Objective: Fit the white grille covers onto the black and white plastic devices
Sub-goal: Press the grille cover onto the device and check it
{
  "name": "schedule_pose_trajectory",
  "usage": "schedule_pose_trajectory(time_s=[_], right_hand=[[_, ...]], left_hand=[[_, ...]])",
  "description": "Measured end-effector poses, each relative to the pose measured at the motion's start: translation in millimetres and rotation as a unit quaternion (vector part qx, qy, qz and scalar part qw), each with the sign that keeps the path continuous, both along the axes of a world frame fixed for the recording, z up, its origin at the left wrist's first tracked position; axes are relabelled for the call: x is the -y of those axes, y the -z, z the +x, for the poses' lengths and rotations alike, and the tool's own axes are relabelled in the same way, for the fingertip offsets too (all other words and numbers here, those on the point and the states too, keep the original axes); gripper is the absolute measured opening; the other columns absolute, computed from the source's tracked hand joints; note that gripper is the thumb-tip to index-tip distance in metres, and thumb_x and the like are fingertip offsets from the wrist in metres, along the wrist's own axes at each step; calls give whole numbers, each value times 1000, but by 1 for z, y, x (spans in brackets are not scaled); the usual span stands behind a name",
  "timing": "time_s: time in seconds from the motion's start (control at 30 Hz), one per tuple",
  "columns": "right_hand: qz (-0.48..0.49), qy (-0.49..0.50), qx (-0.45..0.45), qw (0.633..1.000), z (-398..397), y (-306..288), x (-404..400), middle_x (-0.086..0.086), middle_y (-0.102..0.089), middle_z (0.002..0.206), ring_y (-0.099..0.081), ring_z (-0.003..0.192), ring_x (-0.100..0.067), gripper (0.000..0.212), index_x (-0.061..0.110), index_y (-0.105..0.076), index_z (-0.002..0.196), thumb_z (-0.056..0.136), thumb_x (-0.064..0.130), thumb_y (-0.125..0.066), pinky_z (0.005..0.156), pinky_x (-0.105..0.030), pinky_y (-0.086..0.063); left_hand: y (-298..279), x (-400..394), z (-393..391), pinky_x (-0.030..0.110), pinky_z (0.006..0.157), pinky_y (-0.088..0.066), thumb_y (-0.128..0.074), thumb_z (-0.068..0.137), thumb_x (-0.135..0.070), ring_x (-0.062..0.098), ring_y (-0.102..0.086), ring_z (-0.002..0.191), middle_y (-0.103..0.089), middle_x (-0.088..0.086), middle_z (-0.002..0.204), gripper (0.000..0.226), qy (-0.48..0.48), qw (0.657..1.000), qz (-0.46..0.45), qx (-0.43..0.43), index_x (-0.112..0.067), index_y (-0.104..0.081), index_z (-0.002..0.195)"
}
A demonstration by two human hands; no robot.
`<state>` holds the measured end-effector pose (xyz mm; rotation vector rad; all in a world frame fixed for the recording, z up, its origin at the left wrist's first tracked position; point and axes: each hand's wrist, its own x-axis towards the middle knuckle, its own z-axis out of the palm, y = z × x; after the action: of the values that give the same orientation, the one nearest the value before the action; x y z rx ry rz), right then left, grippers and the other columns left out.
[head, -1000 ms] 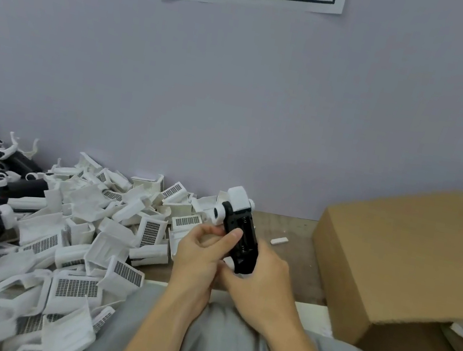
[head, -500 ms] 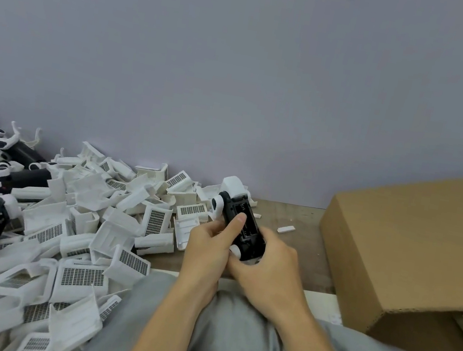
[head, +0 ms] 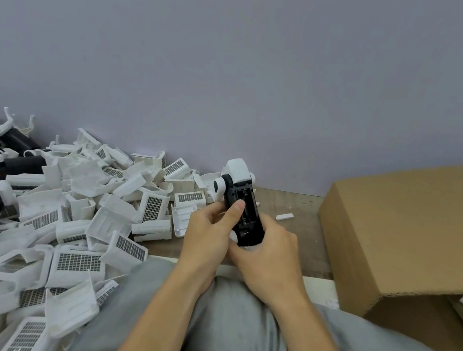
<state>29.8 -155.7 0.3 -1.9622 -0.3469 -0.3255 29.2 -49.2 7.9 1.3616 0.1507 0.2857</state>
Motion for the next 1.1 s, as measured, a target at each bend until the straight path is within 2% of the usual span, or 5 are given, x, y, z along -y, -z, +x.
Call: schedule_pose_trajectory(time_s=[0.37,0.57,0.73,0.87,1.1], right_hand=[[206,-35,-62,976,4,-6,5,16,-64,121,-58,121,-6,37,36,-56,120,91,16,-67,97,-30,-52],[281,47,-10,958,8,-11,8,8,-73,82,-71,77,-7,31,19,-64,96,76,27,-86,66,-19,-56],[287,71,-26,955,11,-12,10,6,-74,82,-73,78,-11,38,23,-69,90,62,41,-85,69,-31,-60],[259,107,-2,960,9,-15,10,15,-71,77,-69,70,-2,31,25,-66,87,67,39,-86,56,-13,-51],[250,-39,-35,967,6,-15,-1,14,-67,118,-58,115,7,44,23,-58,127,87,31,-74,93,-14,-48]], left_hand=[[-3,3,-6,27,71,-57,-60,97,-7,15,-74,85,-78,2,91,17,25,991,107,70,-17,-74,99],[-4,12,-11,46,66,-59,-58,88,-4,29,-71,75,-75,4,80,21,79,954,262,123,-15,-76,93],[-4,14,-12,45,60,-55,-59,80,-17,31,-66,68,-70,5,70,14,74,947,280,140,-13,-72,84],[-6,13,-12,47,71,-56,-62,81,-14,24,-70,79,-74,2,81,17,86,932,322,146,-16,-74,94],[-11,5,-4,34,82,-56,-57,92,2,16,-68,91,-71,0,95,26,-88,963,211,144,-18,-70,103]])
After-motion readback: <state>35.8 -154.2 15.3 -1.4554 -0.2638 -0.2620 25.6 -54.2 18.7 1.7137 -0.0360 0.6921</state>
